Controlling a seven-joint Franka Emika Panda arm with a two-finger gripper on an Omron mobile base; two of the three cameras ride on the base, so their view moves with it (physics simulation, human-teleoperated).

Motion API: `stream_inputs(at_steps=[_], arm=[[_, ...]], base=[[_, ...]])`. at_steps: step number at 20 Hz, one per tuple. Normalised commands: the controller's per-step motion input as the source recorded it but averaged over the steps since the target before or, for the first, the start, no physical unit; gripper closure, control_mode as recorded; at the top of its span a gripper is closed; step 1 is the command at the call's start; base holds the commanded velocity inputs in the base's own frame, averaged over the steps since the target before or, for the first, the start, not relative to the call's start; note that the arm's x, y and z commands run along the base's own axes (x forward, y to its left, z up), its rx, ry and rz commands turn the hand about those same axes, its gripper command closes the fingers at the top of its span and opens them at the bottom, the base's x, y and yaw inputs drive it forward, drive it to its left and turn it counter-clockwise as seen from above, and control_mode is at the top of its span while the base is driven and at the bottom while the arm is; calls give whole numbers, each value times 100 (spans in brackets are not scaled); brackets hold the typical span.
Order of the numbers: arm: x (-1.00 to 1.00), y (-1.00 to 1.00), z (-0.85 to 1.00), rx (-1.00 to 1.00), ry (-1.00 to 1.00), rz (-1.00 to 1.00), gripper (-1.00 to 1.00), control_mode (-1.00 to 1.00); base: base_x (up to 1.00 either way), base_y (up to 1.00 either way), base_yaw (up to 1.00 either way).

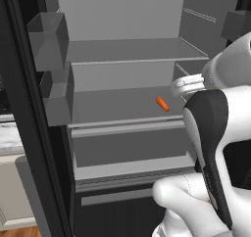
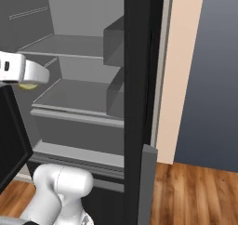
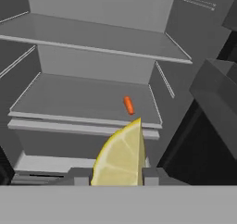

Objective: Gather the lemon wedge and carrot from the fridge and place them on a tray on the dining counter. Then gather the steak and fish from the fridge and place them on the other tray.

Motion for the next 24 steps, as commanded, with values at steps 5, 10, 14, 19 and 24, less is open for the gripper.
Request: stream_inputs(at_steps=[5,10,14,19,24], arm=[[-9,13,-13,0,-5,3,100,-100],[-31,12,-1,0,2,3,100,100],[0,0,0,0,0,0,100,100],[0,0,0,0,0,0,100,100],[0,0,0,0,0,0,100,100]], base=[[0,0,0],[-20,-1,0],[-100,-29,0],[-99,-69,-14],[-68,-93,-33]])
